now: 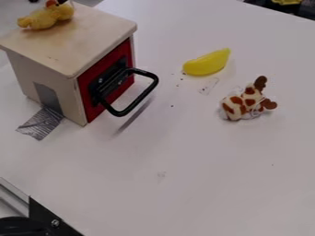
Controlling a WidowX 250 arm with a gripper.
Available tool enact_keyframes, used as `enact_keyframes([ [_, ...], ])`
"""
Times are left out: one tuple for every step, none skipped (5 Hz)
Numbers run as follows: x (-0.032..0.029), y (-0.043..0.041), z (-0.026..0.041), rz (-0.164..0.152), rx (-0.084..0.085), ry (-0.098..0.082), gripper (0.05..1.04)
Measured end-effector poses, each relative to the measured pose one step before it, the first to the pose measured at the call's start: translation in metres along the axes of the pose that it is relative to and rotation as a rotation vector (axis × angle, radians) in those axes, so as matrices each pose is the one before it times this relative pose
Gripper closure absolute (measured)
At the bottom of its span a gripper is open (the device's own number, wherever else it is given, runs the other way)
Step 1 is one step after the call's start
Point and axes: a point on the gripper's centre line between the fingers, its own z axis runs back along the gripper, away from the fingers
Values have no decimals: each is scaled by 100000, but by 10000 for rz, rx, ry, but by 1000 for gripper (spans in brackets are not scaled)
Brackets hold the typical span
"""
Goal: Grab the yellow duck and put it on the right side
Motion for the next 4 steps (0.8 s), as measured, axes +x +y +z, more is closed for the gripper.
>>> enact_keyframes([
  [-783, 30, -1688, -204, -29, 1167, 84],
  [-113, 4, -2123, 95, -100, 963, 84],
  [319, 31, -455, -1, 110, 266, 117],
  [36, -403, 20, -109, 95, -86, 377],
])
